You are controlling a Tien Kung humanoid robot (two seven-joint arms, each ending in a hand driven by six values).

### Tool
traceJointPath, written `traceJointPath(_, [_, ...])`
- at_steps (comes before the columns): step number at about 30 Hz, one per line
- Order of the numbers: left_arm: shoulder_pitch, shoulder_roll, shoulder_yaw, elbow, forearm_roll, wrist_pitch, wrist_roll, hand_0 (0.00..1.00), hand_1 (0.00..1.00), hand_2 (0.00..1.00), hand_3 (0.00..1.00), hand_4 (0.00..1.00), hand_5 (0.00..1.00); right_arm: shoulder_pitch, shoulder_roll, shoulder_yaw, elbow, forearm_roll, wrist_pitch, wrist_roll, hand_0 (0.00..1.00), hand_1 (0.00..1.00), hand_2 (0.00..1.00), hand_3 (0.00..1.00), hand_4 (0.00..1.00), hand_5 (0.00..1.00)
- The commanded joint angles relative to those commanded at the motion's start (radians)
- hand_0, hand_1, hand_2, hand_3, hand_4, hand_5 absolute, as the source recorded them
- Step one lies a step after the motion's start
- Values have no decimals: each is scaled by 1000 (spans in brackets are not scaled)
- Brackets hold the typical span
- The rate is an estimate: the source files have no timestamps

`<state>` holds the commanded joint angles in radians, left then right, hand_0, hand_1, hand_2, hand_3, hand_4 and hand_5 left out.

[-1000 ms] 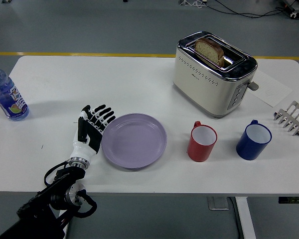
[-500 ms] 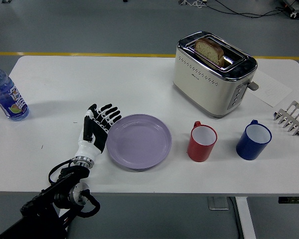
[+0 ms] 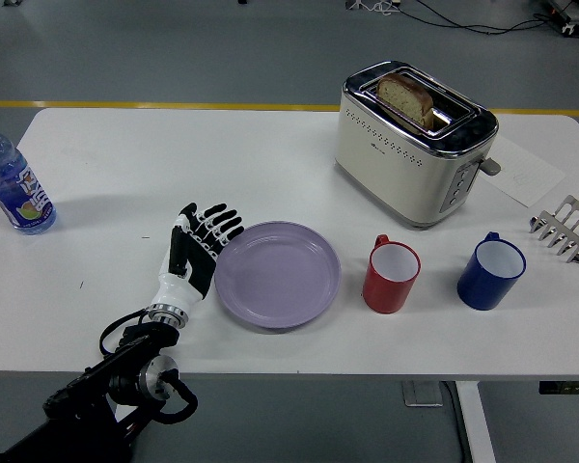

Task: Push plate across desktop

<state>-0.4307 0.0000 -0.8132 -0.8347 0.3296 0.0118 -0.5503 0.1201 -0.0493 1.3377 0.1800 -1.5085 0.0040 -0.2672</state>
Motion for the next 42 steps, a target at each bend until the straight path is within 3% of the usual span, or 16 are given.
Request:
traceJointPath(13, [-5, 0, 6, -9, 1, 6, -4, 665, 651, 595, 545, 504, 998, 0, 2, 2, 0, 1, 0, -1, 692, 679, 697, 614, 493, 222])
traceJointPath(22, [0, 0, -71, -30, 34, 26, -11, 665, 648, 595, 546, 503, 998, 1, 2, 2, 0, 2, 0, 0, 692, 679, 697, 614, 494, 223])
traceJointPath(29, [1, 62, -147, -42, 92, 62, -13, 670, 650, 603, 554, 504, 998, 2, 1, 3, 0, 5, -1, 3, 692, 679, 697, 613, 495, 223])
traceJointPath(36, [13, 156, -210, -54, 169, 94, 4, 680, 666, 619, 564, 504, 998, 3, 0, 3, 0, 13, -3, 5, 692, 679, 697, 613, 495, 223])
traceJointPath(42, [53, 256, -270, -59, 233, 112, 27, 688, 684, 637, 578, 505, 998, 5, 0, 3, 0, 19, -6, 7, 692, 679, 697, 612, 495, 223])
